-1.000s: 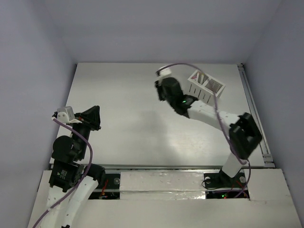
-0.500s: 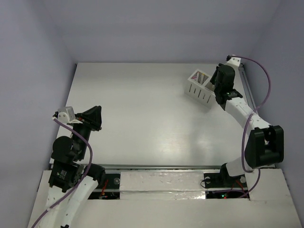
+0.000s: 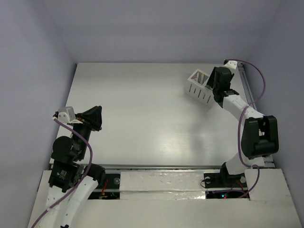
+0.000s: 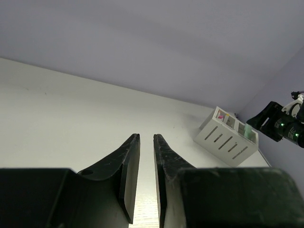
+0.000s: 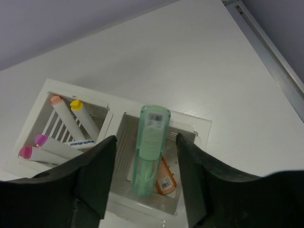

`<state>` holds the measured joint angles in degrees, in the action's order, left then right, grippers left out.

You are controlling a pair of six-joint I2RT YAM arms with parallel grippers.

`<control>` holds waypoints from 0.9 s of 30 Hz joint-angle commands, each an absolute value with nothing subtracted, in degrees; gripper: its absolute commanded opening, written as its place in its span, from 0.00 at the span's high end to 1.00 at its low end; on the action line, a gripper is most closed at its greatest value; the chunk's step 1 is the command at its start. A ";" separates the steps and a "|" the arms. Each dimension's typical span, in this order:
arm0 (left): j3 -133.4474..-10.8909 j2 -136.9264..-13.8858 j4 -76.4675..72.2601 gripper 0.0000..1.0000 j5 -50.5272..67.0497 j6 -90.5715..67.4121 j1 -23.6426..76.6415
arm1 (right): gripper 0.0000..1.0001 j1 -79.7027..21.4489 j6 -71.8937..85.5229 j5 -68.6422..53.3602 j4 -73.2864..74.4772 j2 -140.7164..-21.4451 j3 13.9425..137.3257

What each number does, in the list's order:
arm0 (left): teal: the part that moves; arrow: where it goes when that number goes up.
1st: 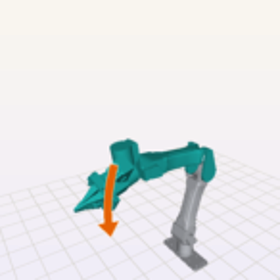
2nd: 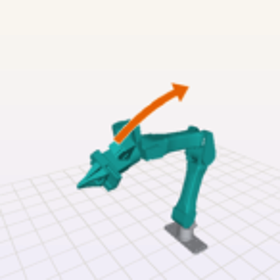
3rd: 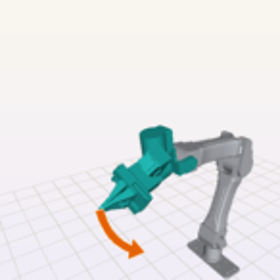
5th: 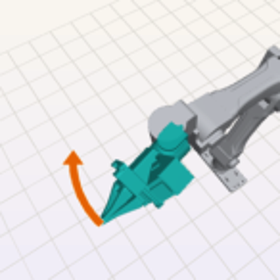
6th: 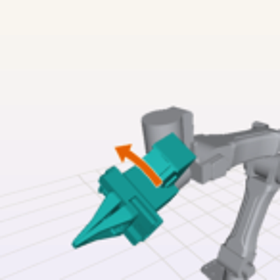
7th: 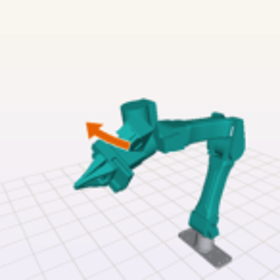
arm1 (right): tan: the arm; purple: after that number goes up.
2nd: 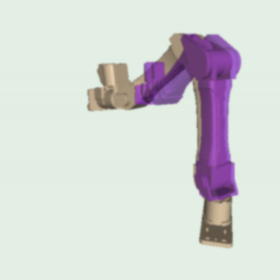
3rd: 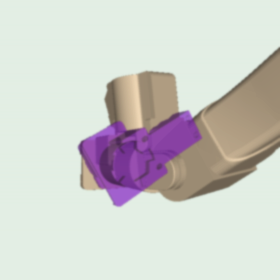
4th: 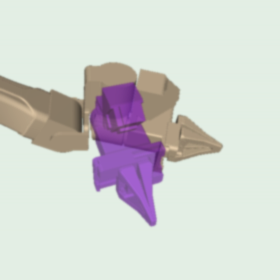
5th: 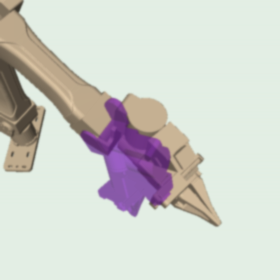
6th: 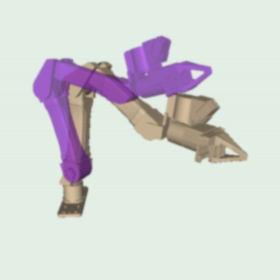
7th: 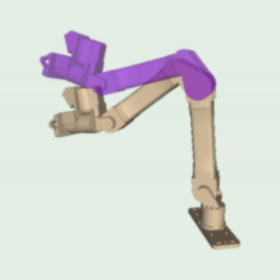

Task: Sort the stationery into containers
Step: Place the stationery in the storage box, then reset both arms

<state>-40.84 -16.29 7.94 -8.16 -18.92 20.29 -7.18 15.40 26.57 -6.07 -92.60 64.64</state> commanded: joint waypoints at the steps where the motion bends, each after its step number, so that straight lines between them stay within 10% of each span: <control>1: -41.05 -15.64 4.75 0.85 -7.73 -18.28 20.65 | 0.35 -7.29 16.61 26.72 -9.23 -88.34 63.72; 8: -41.04 -15.73 4.66 0.84 -7.73 -18.28 20.65 | 0.26 -7.29 18.19 22.86 -8.79 -81.75 62.58; 13: -41.05 -15.73 4.57 0.80 -7.65 -18.19 20.65 | 1.00 -9.31 22.22 12.25 -10.63 -72.79 58.72; 19: -40.78 -16.00 3.34 0.54 -4.31 -17.93 20.65 | 1.00 -11.95 26.44 -3.30 -17.66 -55.92 49.14; 22: -40.78 -16.52 2.99 0.41 -3.78 -18.19 20.65 | 0.93 -11.95 28.03 -5.01 -15.56 -46.17 46.07; 27: -40.34 -17.22 1.93 0.36 -1.76 -18.28 18.72 | 0.28 -11.95 29.88 -2.47 -10.39 -32.19 43.95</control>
